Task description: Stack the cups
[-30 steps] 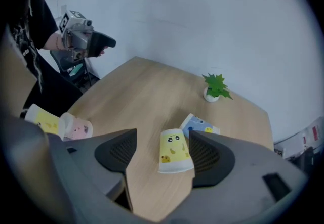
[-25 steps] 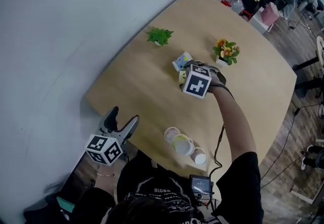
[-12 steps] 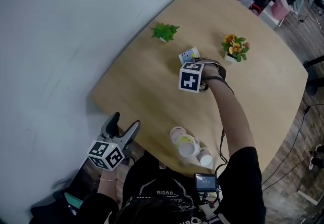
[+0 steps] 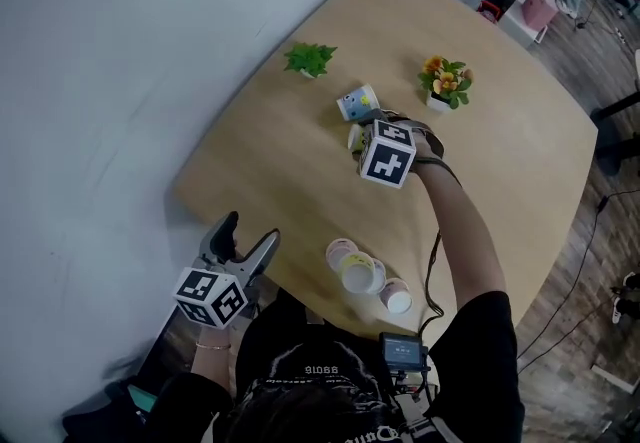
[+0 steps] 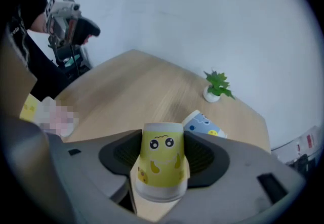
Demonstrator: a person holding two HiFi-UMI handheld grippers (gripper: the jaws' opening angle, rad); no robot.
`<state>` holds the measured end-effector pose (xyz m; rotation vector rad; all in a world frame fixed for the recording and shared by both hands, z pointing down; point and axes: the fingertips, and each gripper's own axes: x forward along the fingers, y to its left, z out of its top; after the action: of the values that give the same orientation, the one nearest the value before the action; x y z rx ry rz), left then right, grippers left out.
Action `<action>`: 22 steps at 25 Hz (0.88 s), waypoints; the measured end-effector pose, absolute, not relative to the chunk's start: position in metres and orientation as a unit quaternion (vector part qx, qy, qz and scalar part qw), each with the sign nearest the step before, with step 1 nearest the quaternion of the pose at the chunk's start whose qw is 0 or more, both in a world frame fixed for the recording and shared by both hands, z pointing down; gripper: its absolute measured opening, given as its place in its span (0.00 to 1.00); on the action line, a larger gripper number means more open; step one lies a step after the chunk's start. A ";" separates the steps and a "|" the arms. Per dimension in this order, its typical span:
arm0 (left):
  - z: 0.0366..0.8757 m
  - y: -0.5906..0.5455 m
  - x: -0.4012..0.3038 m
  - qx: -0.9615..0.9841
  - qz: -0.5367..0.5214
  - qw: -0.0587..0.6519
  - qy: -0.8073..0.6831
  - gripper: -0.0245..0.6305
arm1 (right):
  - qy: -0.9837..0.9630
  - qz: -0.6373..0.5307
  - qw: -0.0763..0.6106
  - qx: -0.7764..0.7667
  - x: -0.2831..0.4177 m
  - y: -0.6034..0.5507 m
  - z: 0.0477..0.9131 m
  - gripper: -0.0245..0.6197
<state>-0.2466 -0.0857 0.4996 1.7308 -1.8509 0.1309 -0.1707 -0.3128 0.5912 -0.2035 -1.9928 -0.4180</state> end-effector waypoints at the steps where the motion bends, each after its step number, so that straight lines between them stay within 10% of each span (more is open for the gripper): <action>1: 0.500 -0.085 -0.244 0.651 0.052 0.298 -0.696 0.65 | -0.848 -0.165 0.497 -0.078 -0.168 -0.309 0.580 0.45; 22: 0.457 -0.073 -0.189 0.746 0.012 0.251 -0.617 0.65 | -0.963 -0.080 0.224 0.126 -0.051 -0.205 0.388 0.46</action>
<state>-0.1893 -0.0733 0.4571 2.0292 -1.6786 0.0318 -0.0506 -0.2051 0.3877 0.3476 -2.6579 -0.2196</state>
